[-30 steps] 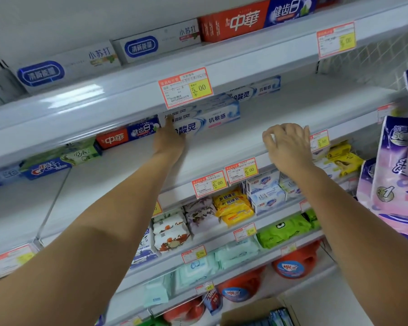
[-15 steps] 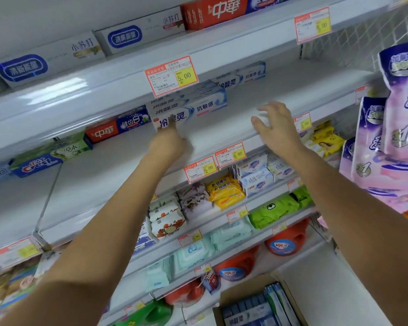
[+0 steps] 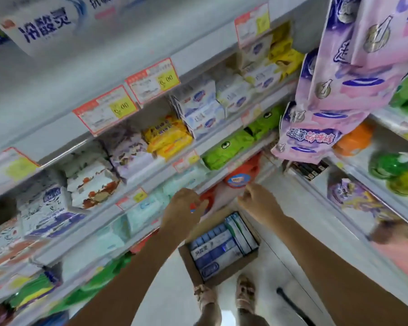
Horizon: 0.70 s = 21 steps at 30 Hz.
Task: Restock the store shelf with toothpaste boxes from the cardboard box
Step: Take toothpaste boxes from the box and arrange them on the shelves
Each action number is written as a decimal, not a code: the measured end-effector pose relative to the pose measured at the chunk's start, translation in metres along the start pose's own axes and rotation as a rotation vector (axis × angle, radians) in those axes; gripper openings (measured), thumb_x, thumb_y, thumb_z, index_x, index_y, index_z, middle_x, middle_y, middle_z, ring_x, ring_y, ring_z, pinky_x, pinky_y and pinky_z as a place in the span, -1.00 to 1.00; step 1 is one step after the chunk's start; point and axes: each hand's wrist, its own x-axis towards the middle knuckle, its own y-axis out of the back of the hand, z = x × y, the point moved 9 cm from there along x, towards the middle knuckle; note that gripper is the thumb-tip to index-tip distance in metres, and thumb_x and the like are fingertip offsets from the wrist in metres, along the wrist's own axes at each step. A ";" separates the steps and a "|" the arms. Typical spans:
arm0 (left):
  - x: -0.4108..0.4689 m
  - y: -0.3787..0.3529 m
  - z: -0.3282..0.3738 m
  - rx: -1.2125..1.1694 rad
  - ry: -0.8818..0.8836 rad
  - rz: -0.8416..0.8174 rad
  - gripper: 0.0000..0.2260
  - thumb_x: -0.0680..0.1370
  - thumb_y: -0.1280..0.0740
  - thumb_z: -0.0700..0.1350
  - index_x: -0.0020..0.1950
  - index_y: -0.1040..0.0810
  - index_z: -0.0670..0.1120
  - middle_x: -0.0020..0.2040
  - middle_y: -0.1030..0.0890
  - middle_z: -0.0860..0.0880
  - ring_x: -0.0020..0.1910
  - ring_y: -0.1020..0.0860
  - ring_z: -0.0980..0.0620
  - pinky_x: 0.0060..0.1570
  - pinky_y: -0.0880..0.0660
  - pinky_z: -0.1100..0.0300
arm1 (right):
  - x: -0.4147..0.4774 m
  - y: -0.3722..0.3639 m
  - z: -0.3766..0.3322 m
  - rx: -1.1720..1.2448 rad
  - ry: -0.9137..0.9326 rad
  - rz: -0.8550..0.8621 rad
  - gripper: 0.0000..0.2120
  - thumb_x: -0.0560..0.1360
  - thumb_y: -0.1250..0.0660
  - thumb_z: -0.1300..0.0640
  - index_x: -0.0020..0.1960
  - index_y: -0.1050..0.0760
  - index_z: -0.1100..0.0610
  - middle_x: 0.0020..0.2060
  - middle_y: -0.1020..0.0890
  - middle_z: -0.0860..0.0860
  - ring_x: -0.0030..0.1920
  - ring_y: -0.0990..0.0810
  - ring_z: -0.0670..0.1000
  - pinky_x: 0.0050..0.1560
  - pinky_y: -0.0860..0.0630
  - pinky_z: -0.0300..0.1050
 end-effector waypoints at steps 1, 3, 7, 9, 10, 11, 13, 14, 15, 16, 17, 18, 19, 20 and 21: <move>0.000 -0.022 -0.024 -0.007 0.098 -0.027 -0.80 0.46 -0.41 -0.06 -0.30 -0.44 0.02 -0.14 -0.56 -0.09 -0.12 -0.54 -0.08 -0.07 -0.44 0.08 | -0.003 -0.024 0.024 -0.021 -0.057 -0.064 -0.85 0.52 -0.31 0.07 -0.13 -0.40 0.13 -0.19 -0.48 0.07 -0.10 -0.53 0.13 -0.18 -0.38 -0.09; -0.002 -0.065 -0.060 0.027 0.163 -0.080 -0.82 0.45 -0.44 -0.12 -0.24 -0.45 0.03 -0.14 -0.54 -0.05 -0.12 -0.54 -0.06 -0.09 -0.40 0.17 | -0.010 -0.072 0.069 -0.079 -0.134 -0.162 -0.80 0.50 -0.32 0.14 0.05 -0.45 0.24 -0.06 -0.49 0.17 -0.02 -0.52 0.17 -0.06 -0.41 -0.07; -0.011 -0.150 -0.146 0.023 0.356 -0.215 -0.85 0.46 -0.44 -0.12 -0.07 -0.49 -0.08 -0.14 -0.49 0.01 -0.17 -0.49 0.02 -0.28 -0.29 0.40 | -0.025 -0.159 0.144 -0.075 -0.312 -0.327 -0.80 0.48 -0.30 0.17 0.07 -0.43 0.18 -0.04 -0.43 0.13 0.05 -0.52 0.16 -0.02 -0.40 -0.12; -0.014 -0.186 -0.191 0.061 0.426 -0.257 -0.79 0.46 -0.43 -0.08 0.03 -0.52 -0.10 -0.05 -0.51 -0.05 -0.10 -0.53 -0.01 -0.21 -0.30 0.30 | -0.026 -0.197 0.174 -0.051 -0.402 -0.374 -0.64 0.51 -0.27 0.14 0.28 -0.39 0.20 0.17 -0.46 0.15 0.21 -0.48 0.15 0.15 -0.39 -0.13; -0.012 -0.202 -0.208 0.080 0.431 -0.280 -0.78 0.47 -0.42 -0.09 0.06 -0.54 -0.14 -0.03 -0.53 -0.08 -0.05 -0.55 -0.05 -0.18 -0.30 0.28 | -0.025 -0.217 0.186 -0.054 -0.426 -0.410 -0.59 0.53 -0.24 0.13 0.35 -0.34 0.20 0.25 -0.44 0.15 0.26 -0.45 0.14 0.19 -0.37 -0.12; -0.010 -0.217 -0.222 0.118 0.435 -0.307 -0.79 0.48 -0.41 -0.12 0.06 -0.56 -0.18 -0.03 -0.56 -0.12 -0.02 -0.56 -0.08 -0.16 -0.31 0.26 | -0.023 -0.237 0.197 -0.059 -0.432 -0.442 -0.57 0.54 -0.22 0.12 0.37 -0.31 0.20 0.29 -0.43 0.15 0.29 -0.43 0.13 0.21 -0.37 -0.12; -0.002 -0.236 -0.241 0.234 0.394 -0.335 -0.85 0.47 -0.38 -0.18 -0.02 -0.59 -0.24 -0.08 -0.62 -0.16 -0.05 -0.60 -0.11 -0.14 -0.40 0.20 | -0.018 -0.273 0.215 -0.073 -0.448 -0.491 -0.58 0.54 -0.22 0.12 0.37 -0.30 0.20 0.29 -0.44 0.15 0.29 -0.44 0.13 0.18 -0.38 -0.12; 0.003 -0.245 -0.251 0.288 0.346 -0.321 -0.87 0.43 -0.40 -0.19 -0.07 -0.61 -0.23 -0.13 -0.64 -0.15 -0.11 -0.63 -0.10 -0.18 -0.46 0.19 | -0.016 -0.289 0.223 -0.076 -0.464 -0.505 -0.58 0.54 -0.22 0.10 0.36 -0.32 0.20 0.29 -0.45 0.15 0.30 -0.43 0.13 0.18 -0.39 -0.13; 0.005 -0.256 -0.266 0.304 0.317 -0.304 -0.86 0.38 -0.42 -0.19 -0.11 -0.61 -0.21 -0.16 -0.65 -0.13 -0.16 -0.64 -0.10 -0.21 -0.49 0.19 | -0.012 -0.305 0.230 -0.078 -0.466 -0.516 -0.58 0.53 -0.22 0.07 0.35 -0.34 0.18 0.29 -0.46 0.13 0.31 -0.42 0.12 0.20 -0.39 -0.14; 0.006 -0.269 -0.283 0.292 0.312 -0.316 -0.85 0.36 -0.43 -0.21 -0.11 -0.61 -0.21 -0.16 -0.65 -0.15 -0.18 -0.64 -0.12 -0.17 -0.48 0.19 | -0.010 -0.321 0.236 -0.082 -0.455 -0.534 -0.57 0.50 -0.21 0.02 0.33 -0.37 0.15 0.28 -0.48 0.12 0.31 -0.43 0.10 0.21 -0.39 -0.14; 0.005 -0.283 -0.305 0.251 0.335 -0.333 -0.84 0.37 -0.43 -0.24 -0.08 -0.60 -0.24 -0.13 -0.64 -0.19 -0.14 -0.63 -0.16 -0.12 -0.44 0.20 | -0.007 -0.337 0.241 -0.087 -0.443 -0.551 -0.57 0.48 -0.21 0.00 0.31 -0.39 0.13 0.26 -0.51 0.10 0.29 -0.46 0.09 0.20 -0.40 -0.15; 0.005 -0.298 -0.326 0.258 0.358 -0.364 -0.81 0.41 -0.43 -0.24 0.00 -0.59 -0.26 -0.06 -0.63 -0.23 -0.05 -0.61 -0.19 -0.05 -0.41 0.18 | -0.006 -0.352 0.246 -0.093 -0.435 -0.573 -0.59 0.48 -0.23 0.03 0.29 -0.40 0.12 0.23 -0.54 0.09 0.24 -0.50 0.08 0.17 -0.42 -0.15; 0.002 -0.313 -0.345 0.268 0.401 -0.437 -0.74 0.45 -0.42 -0.20 0.11 -0.56 -0.24 0.03 -0.61 -0.22 0.06 -0.57 -0.18 0.02 -0.39 0.18 | -0.004 -0.367 0.249 -0.088 -0.426 -0.592 -0.62 0.50 -0.24 0.07 0.29 -0.40 0.11 0.20 -0.56 0.08 0.20 -0.53 0.08 0.13 -0.45 -0.14; 0.001 -0.326 -0.362 0.277 0.424 -0.491 -0.66 0.48 -0.41 -0.14 0.22 -0.51 -0.21 0.13 -0.58 -0.19 0.15 -0.53 -0.14 0.09 -0.37 0.18 | -0.002 -0.380 0.252 -0.078 -0.414 -0.610 -0.64 0.52 -0.25 0.10 0.30 -0.40 0.10 0.18 -0.57 0.08 0.17 -0.55 0.07 0.12 -0.48 -0.13; 0.000 -0.338 -0.376 0.287 0.433 -0.522 -0.59 0.49 -0.40 -0.11 0.30 -0.45 -0.19 0.21 -0.54 -0.17 0.22 -0.50 -0.11 0.15 -0.36 0.18 | -0.001 -0.393 0.255 -0.067 -0.404 -0.629 -0.65 0.53 -0.25 0.12 0.31 -0.39 0.09 0.18 -0.56 0.06 0.17 -0.55 0.06 0.13 -0.49 -0.13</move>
